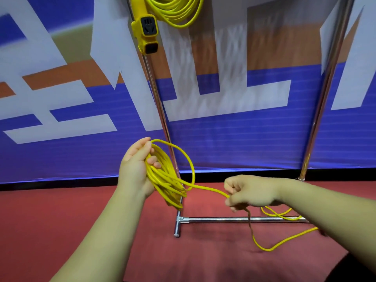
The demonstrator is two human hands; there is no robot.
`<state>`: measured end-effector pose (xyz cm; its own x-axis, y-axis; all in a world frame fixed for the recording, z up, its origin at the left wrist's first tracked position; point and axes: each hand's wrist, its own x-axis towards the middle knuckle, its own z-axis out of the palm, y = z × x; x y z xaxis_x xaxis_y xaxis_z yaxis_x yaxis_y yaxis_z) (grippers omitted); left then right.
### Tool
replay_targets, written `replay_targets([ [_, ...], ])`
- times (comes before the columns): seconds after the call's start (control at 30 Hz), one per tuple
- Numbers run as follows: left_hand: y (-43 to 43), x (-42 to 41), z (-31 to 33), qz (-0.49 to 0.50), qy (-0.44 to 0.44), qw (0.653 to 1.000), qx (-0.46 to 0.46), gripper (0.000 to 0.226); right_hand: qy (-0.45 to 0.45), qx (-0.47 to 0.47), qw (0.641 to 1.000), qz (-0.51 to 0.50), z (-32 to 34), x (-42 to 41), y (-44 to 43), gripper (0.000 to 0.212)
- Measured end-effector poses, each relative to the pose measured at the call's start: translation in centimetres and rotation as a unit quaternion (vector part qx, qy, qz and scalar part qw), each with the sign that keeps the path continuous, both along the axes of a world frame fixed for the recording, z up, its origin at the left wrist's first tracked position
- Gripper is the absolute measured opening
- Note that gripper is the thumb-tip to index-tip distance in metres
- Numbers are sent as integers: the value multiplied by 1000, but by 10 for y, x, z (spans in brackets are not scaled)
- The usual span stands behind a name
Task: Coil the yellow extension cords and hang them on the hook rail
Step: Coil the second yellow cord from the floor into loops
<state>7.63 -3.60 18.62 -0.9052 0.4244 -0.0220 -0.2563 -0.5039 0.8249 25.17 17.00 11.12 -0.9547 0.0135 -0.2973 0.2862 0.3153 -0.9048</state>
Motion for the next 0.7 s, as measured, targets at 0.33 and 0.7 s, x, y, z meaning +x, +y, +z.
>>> replay_targets([
  [0.33, 10, 7, -32, -76, 195, 938, -275, 11, 144, -2, 975, -168, 37, -5, 12, 13],
  [0.7, 34, 53, -30, -263, 231, 892, -285, 15, 202, 58, 961, -181, 61, 1, 12, 10],
])
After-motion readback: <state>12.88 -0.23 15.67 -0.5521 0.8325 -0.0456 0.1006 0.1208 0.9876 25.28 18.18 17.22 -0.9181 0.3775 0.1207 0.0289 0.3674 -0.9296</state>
